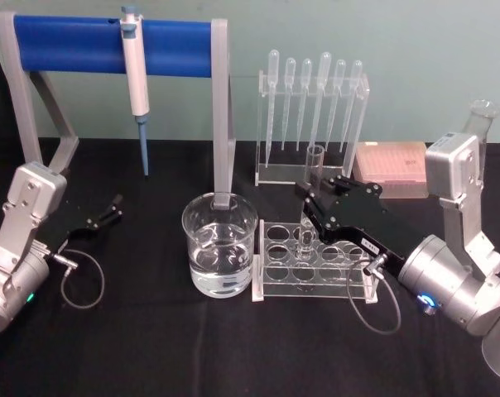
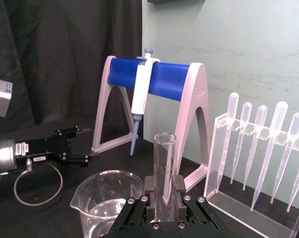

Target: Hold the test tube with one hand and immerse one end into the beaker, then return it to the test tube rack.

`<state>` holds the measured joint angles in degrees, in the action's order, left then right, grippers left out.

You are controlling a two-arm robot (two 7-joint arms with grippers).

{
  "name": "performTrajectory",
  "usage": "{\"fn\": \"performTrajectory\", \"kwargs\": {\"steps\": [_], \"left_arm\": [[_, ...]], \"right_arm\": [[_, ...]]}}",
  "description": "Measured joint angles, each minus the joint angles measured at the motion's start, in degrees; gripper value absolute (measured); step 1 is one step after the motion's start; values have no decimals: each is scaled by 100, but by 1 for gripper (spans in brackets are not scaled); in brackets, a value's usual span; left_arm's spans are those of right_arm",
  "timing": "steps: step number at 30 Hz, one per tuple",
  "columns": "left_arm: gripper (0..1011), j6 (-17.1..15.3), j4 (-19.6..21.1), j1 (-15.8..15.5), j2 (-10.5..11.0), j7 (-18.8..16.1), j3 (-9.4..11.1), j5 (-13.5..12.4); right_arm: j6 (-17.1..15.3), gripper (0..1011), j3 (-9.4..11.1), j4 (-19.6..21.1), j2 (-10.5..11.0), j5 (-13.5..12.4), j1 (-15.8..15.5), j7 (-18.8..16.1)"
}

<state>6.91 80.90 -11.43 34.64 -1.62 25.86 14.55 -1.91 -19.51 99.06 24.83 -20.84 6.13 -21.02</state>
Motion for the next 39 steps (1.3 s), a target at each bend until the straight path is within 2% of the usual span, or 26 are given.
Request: {"fn": "performTrajectory", "kwargs": {"steps": [28,32,39], "left_arm": [[1000,0,0,0,0,0,0,0],[1000,0,0,0,0,0,0,0],[1000,0,0,0,0,0,0,0]], "right_arm": [[160,229,-128,-405,-154,252,-30,-94],[180,301,-123,-427,-174,269,-39,-95],[136,539,-98,-398,-190,290,-94,-63]]}}
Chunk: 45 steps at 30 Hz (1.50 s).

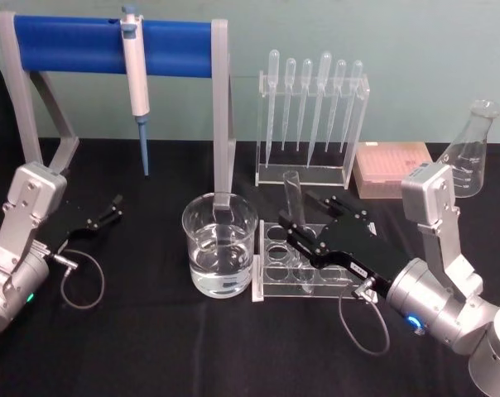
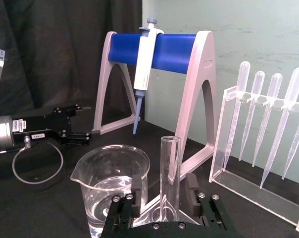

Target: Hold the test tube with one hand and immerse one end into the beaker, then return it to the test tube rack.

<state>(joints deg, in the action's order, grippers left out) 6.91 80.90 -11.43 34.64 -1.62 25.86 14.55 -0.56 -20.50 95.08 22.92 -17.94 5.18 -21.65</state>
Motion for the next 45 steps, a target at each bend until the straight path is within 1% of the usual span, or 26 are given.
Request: {"fn": "performTrajectory", "kwargs": {"steps": [3,5,6,8,9,10,11,12,13,14,15,16,18,20,21,22,25,26,28,29,30,33,35,40,45], "left_arm": [[1000,0,0,0,0,0,0,0],[1000,0,0,0,0,0,0,0],[1000,0,0,0,0,0,0,0],[1000,0,0,0,0,0,0,0],[1000,0,0,0,0,0,0,0],[1000,0,0,0,0,0,0,0],[1000,0,0,0,0,0,0,0],[1000,0,0,0,0,0,0,0],[1000,0,0,0,0,0,0,0],[1000,0,0,0,0,0,0,0],[1000,0,0,0,0,0,0,0],[1000,0,0,0,0,0,0,0],[1000,0,0,0,0,0,0,0],[1000,0,0,0,0,0,0,0],[1000,0,0,0,0,0,0,0],[1000,0,0,0,0,0,0,0],[1000,0,0,0,0,0,0,0],[1000,0,0,0,0,0,0,0],[1000,0,0,0,0,0,0,0],[1000,0,0,0,0,0,0,0],[1000,0,0,0,0,0,0,0],[1000,0,0,0,0,0,0,0],[1000,0,0,0,0,0,0,0],[1000,0,0,0,0,0,0,0],[1000,0,0,0,0,0,0,0]], "right_arm": [[-87,620,27,123,43,14,-70,36],[-197,679,75,306,110,24,-173,87],[-268,738,117,434,160,29,-254,124],[-340,768,170,583,220,38,-354,168],[-388,833,233,757,285,45,-484,213],[-403,847,266,832,317,49,-550,236],[-411,883,298,897,344,54,-609,256],[-416,896,400,1033,403,66,-759,315],[-403,934,508,1150,440,77,-905,387],[-403,951,508,1150,440,77,-905,387],[-363,964,644,1216,456,87,-1043,472],[-337,994,711,1232,455,90,-1104,524],[-278,1002,838,1240,439,93,-1203,609],[-125,1003,1105,1166,370,103,-1339,776],[-125,1002,1105,1166,370,103,-1339,776],[-63,1002,1221,1099,323,116,-1378,861],[-11,1002,1364,977,242,167,-1397,1015],[1,1002,1425,887,190,215,-1390,1112],[4,1002,1473,773,126,299,-1364,1236],[6,1003,1499,655,63,406,-1322,1360],[12,1002,1507,585,31,459,-1299,1417],[65,1002,1499,225,-136,774,-1170,1721],[111,1002,1494,79,-199,866,-1125,1799],[219,1002,1458,-292,-349,1099,-1023,1911],[266,1002,1470,-397,-418,1183,-971,1895]]}}
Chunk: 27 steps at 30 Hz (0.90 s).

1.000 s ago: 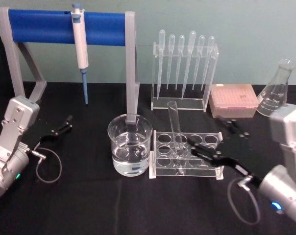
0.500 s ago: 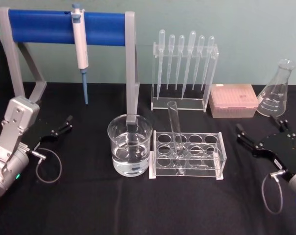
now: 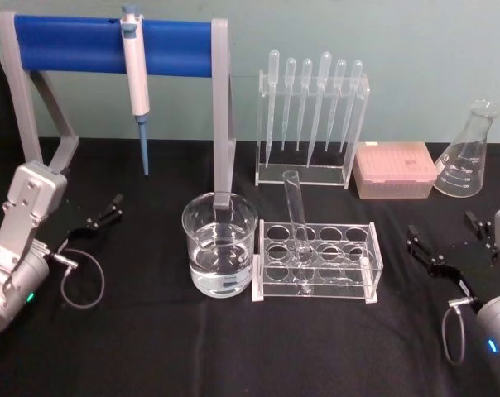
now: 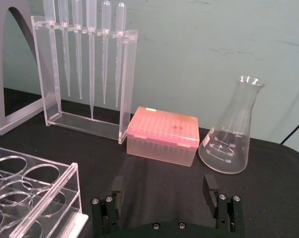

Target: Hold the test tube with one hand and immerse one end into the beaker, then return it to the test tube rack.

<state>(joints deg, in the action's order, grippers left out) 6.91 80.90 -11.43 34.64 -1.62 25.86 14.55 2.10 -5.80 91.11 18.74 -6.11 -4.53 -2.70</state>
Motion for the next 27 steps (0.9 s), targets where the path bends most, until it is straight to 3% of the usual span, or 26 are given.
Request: {"fn": "performTrajectory", "kwargs": {"steps": [27], "left_arm": [[1000,0,0,0,0,0,0,0]], "right_arm": [[-5,1002,6,20,14,-10,-15,-19]]}}
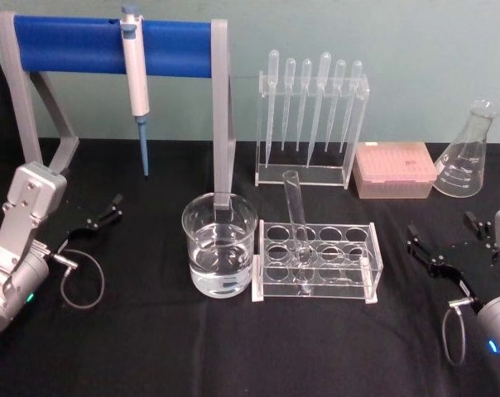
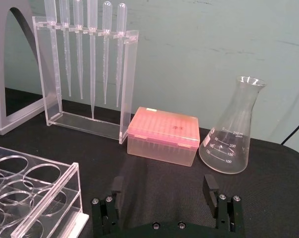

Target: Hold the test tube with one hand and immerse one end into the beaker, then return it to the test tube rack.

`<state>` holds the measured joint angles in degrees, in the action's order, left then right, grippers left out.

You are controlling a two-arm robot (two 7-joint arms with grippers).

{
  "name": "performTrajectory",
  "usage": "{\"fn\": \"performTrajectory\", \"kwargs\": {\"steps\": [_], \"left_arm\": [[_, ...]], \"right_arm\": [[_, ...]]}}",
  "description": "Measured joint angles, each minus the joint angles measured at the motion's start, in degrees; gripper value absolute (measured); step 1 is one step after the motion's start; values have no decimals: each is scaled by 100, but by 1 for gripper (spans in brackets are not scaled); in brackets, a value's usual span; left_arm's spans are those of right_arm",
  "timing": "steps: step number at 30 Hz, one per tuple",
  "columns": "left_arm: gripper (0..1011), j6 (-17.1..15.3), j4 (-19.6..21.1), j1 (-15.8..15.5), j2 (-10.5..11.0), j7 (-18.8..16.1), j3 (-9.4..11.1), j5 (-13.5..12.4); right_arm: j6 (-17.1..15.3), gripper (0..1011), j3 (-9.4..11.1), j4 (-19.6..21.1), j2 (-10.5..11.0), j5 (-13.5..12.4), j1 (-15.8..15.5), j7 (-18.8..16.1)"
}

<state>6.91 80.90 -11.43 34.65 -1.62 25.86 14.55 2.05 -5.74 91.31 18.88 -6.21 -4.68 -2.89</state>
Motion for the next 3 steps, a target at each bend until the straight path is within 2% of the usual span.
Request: {"fn": "performTrajectory", "kwargs": {"steps": [3], "left_arm": [[1000,0,0,0,0,0,0,0]], "right_arm": [[-2,1003,0,2,2,-2,-2,0]]}}
